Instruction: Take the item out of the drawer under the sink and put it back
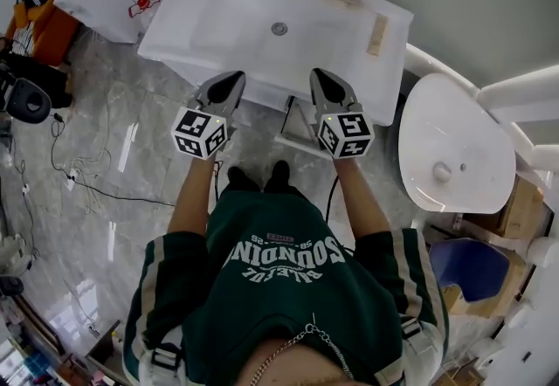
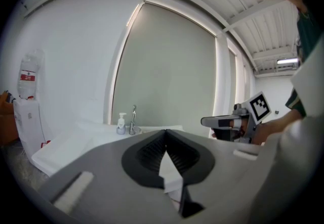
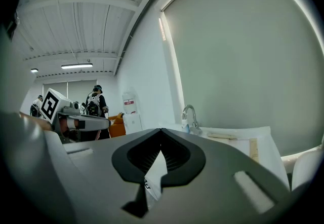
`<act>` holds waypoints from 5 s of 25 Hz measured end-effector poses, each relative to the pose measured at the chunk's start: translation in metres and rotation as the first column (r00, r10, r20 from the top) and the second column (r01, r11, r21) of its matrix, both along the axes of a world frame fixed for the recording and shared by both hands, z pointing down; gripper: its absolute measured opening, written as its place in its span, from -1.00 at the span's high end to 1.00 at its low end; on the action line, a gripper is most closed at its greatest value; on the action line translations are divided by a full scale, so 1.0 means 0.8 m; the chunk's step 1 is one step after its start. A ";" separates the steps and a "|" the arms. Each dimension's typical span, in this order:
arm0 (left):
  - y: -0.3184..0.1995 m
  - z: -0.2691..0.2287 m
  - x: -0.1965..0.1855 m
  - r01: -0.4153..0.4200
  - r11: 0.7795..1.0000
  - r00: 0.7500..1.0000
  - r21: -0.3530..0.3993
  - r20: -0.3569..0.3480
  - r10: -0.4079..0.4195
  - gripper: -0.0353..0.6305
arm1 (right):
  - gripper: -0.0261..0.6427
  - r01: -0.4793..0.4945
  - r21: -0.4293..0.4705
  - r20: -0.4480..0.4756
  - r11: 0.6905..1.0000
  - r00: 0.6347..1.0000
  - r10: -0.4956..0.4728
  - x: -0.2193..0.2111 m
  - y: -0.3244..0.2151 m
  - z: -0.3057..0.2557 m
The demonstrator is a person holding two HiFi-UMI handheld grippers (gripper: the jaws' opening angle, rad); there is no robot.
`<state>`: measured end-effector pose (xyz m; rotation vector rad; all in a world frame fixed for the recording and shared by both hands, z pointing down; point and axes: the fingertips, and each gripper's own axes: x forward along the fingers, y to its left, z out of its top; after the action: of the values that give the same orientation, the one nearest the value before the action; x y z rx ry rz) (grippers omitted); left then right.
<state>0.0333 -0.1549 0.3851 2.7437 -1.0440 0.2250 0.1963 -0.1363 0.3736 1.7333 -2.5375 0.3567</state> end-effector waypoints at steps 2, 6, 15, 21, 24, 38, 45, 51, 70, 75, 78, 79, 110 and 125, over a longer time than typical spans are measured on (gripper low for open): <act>-0.004 -0.001 -0.002 0.001 1.000 1.000 0.004 -0.002 -0.001 0.75 | 0.91 -0.004 -0.002 0.002 1.000 1.000 0.004 -0.001 -0.004 0.003; -0.009 0.004 -0.005 -0.003 1.000 1.000 0.001 -0.011 0.003 0.75 | 0.91 -0.016 0.008 -0.003 1.000 1.000 0.016 -0.004 -0.007 0.004; -0.014 0.011 -0.017 -0.015 1.000 0.999 -0.018 -0.028 0.015 0.75 | 0.91 -0.010 -0.005 -0.022 1.000 1.000 0.010 -0.022 -0.011 0.009; -0.012 0.036 -0.029 -0.019 0.998 0.999 -0.058 -0.029 0.018 0.75 | 0.91 0.015 -0.065 -0.036 0.998 0.999 -0.017 -0.041 -0.005 0.044; -0.007 0.056 -0.031 -0.026 0.996 0.999 -0.088 -0.030 0.023 0.75 | 0.91 0.019 -0.104 -0.046 0.994 0.999 -0.024 -0.048 0.003 0.069; 0.022 0.172 -0.030 -0.040 0.970 0.999 -0.240 -0.034 0.033 0.75 | 0.91 0.071 -0.356 -0.114 0.932 0.986 -0.119 -0.061 0.059 0.233; 0.035 0.226 -0.021 -0.046 0.952 0.999 -0.302 -0.034 0.037 0.75 | 0.65 0.066 -0.524 -0.160 0.849 0.972 -0.175 -0.045 0.076 0.347; 0.043 0.256 -0.026 -0.037 0.940 0.999 -0.340 -0.034 0.027 0.75 | 0.60 0.038 -0.621 -0.225 0.783 0.948 -0.225 -0.031 0.080 0.419; 0.059 0.346 -0.055 0.033 0.898 0.999 -0.438 -0.024 -0.048 0.75 | 0.56 -0.059 -0.792 -0.369 0.607 0.839 -0.399 0.006 0.058 0.628; 0.077 0.360 -0.050 0.024 0.887 0.999 -0.461 -0.028 -0.042 0.75 | 0.57 -0.122 -0.822 -0.393 0.557 0.829 -0.398 0.023 0.065 0.675; 0.083 0.367 -0.052 0.031 0.879 0.998 -0.475 -0.035 -0.054 0.75 | 0.57 -0.142 -0.824 -0.410 0.548 0.818 -0.404 0.028 0.062 0.694; 0.085 0.369 -0.054 0.033 0.877 0.998 -0.479 -0.036 -0.057 0.74 | 0.57 -0.150 -0.826 -0.414 0.543 0.815 -0.405 0.028 0.061 0.697; 0.077 0.307 -0.033 -0.070 0.891 0.997 -0.449 -0.009 0.074 0.75 | 0.78 -0.262 -0.812 -0.445 0.521 0.856 -0.263 0.053 0.079 0.629; 0.058 0.230 -0.041 -0.143 0.910 0.988 -0.389 0.003 0.157 0.74 | 0.78 -0.209 -0.727 -0.419 0.654 0.890 -0.182 -0.009 0.100 0.492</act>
<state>0.0001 -0.1087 0.5689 2.4618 -0.7021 0.4518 0.1887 -0.0563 0.7669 1.2772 -1.6418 0.7698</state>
